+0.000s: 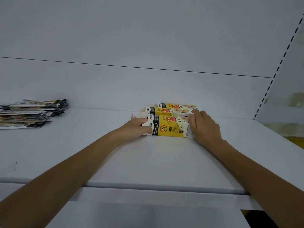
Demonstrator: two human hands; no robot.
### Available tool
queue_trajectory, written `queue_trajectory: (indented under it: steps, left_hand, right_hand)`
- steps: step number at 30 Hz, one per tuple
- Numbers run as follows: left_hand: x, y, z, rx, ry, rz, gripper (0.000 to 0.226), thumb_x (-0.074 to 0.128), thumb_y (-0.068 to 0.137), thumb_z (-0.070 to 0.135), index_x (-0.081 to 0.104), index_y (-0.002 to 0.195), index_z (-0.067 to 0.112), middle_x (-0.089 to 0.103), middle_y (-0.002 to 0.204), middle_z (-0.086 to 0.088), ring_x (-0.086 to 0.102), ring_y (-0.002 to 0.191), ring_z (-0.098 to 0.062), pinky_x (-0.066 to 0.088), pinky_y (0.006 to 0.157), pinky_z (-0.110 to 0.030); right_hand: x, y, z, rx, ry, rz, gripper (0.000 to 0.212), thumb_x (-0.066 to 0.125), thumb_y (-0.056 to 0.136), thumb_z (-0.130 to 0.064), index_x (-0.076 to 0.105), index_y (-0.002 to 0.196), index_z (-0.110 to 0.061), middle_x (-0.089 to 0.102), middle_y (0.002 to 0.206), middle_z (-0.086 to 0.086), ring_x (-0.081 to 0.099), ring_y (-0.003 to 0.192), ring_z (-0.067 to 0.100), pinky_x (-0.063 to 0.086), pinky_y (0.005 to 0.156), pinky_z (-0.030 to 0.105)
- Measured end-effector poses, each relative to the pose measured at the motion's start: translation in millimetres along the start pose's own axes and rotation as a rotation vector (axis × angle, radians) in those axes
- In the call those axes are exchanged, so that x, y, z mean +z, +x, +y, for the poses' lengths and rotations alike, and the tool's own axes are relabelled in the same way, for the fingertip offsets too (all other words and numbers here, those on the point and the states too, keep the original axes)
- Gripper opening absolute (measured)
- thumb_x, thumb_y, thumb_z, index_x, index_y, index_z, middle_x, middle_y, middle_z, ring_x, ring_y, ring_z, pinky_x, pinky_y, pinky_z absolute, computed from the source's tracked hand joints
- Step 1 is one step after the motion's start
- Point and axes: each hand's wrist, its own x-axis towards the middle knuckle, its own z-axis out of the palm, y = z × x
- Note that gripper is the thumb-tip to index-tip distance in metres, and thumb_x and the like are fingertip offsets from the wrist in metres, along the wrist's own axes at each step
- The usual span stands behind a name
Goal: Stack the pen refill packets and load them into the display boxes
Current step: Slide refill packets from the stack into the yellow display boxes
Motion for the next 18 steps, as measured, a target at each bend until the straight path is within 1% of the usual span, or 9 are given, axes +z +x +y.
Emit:
queue_trajectory:
  steps: [1, 2, 3, 4, 6, 9, 11, 14, 18]
  left_hand:
    - [-0.6, -0.1, -1.2, 0.028, 0.062, 0.044, 0.017, 0.057, 0.086, 0.018, 0.066, 0.092, 0.030, 0.055, 0.089, 0.008, 0.050, 0.079, -0.004, 0.037, 0.062, -0.013]
    - [-1.0, -0.6, -2.8, 0.060, 0.138, 0.101, 0.021, 0.056, 0.086, 0.018, 0.065, 0.102, 0.029, 0.054, 0.089, 0.008, 0.049, 0.079, -0.003, 0.036, 0.061, -0.012]
    - [-3.0, -3.4, -4.5, 0.096, 0.213, 0.157, 0.028, 0.056, 0.086, 0.018, 0.064, 0.111, 0.028, 0.054, 0.088, 0.009, 0.049, 0.078, -0.002, 0.034, 0.061, -0.010]
    - [-6.0, -7.6, -7.2, 0.131, 0.265, 0.207, 0.031, 0.056, 0.086, 0.018, 0.063, 0.115, 0.026, 0.054, 0.087, 0.009, 0.048, 0.077, 0.000, 0.033, 0.061, -0.007]
    - [-13.6, -20.7, -14.5, 0.187, 0.317, 0.282, 0.027, 0.058, 0.086, 0.018, 0.066, 0.111, 0.019, 0.060, 0.095, 0.004, 0.050, 0.081, 0.000, 0.034, 0.065, -0.006]
    - [-28.8, -38.1, -26.4, 0.191, 0.397, 0.348, 0.027, 0.060, 0.087, 0.021, 0.066, 0.114, 0.021, 0.061, 0.116, 0.000, 0.054, 0.106, -0.013, 0.040, 0.087, -0.021]
    - [-40.9, -48.6, -35.3, 0.156, 0.397, 0.377, 0.028, 0.060, 0.087, 0.021, 0.065, 0.114, 0.025, 0.059, 0.120, 0.002, 0.053, 0.110, -0.014, 0.039, 0.095, -0.025]
    - [-64.6, -68.0, -49.0, 0.123, 0.378, 0.438, 0.026, 0.060, 0.087, 0.020, 0.066, 0.112, 0.026, 0.060, 0.120, 0.000, 0.053, 0.108, -0.013, 0.039, 0.094, -0.025]
    - [-111.0, -101.0, -77.4, 0.048, 0.392, 0.505, 0.025, 0.060, 0.087, 0.019, 0.066, 0.110, 0.025, 0.061, 0.119, 0.000, 0.054, 0.106, -0.014, 0.039, 0.092, -0.025]
  right_hand:
    - [-2.7, -1.9, -2.2, 0.041, -0.028, -0.028, 0.035, 0.027, 0.096, -0.033, 0.041, 0.119, -0.011, 0.050, 0.113, 0.009, 0.044, 0.088, 0.020, 0.035, 0.054, 0.029]
    - [-6.2, -2.1, -4.1, 0.059, -0.085, -0.049, 0.040, 0.028, 0.096, -0.033, 0.037, 0.127, -0.010, 0.047, 0.120, 0.012, 0.045, 0.096, 0.025, 0.042, 0.063, 0.035]
    - [-12.0, -2.2, -6.4, 0.088, -0.109, -0.071, 0.045, 0.029, 0.096, -0.034, 0.034, 0.134, -0.010, 0.043, 0.127, 0.015, 0.044, 0.106, 0.030, 0.043, 0.076, 0.042]
    - [-18.7, -2.0, -8.3, 0.124, -0.092, -0.094, 0.047, 0.029, 0.096, -0.034, 0.032, 0.137, -0.010, 0.039, 0.134, 0.016, 0.040, 0.115, 0.033, 0.040, 0.086, 0.047]
    - [-31.8, 1.5, -12.4, 0.153, 0.019, -0.081, 0.050, 0.035, 0.095, -0.035, 0.033, 0.138, -0.010, 0.033, 0.143, 0.015, 0.033, 0.127, 0.033, 0.030, 0.100, 0.050]
    - [-53.0, 15.5, -29.5, 0.078, 0.188, -0.006, 0.052, 0.047, 0.092, -0.030, 0.035, 0.138, -0.009, 0.034, 0.145, 0.011, 0.031, 0.131, 0.031, 0.029, 0.103, 0.047]
    - [-65.3, 23.9, -53.4, 0.036, 0.320, 0.022, 0.054, 0.051, 0.090, -0.027, 0.035, 0.139, -0.009, 0.037, 0.145, 0.010, 0.032, 0.130, 0.030, 0.031, 0.101, 0.044]
    - [-78.5, 33.1, -97.0, -0.017, 0.462, 0.051, 0.056, 0.053, 0.089, -0.025, 0.035, 0.140, -0.011, 0.037, 0.145, 0.007, 0.031, 0.131, 0.028, 0.030, 0.102, 0.042]
    - [-86.2, 43.2, -164.0, -0.077, 0.508, 0.008, 0.058, 0.053, 0.088, -0.026, 0.032, 0.141, -0.014, 0.035, 0.146, 0.005, 0.031, 0.131, 0.028, 0.030, 0.101, 0.042]
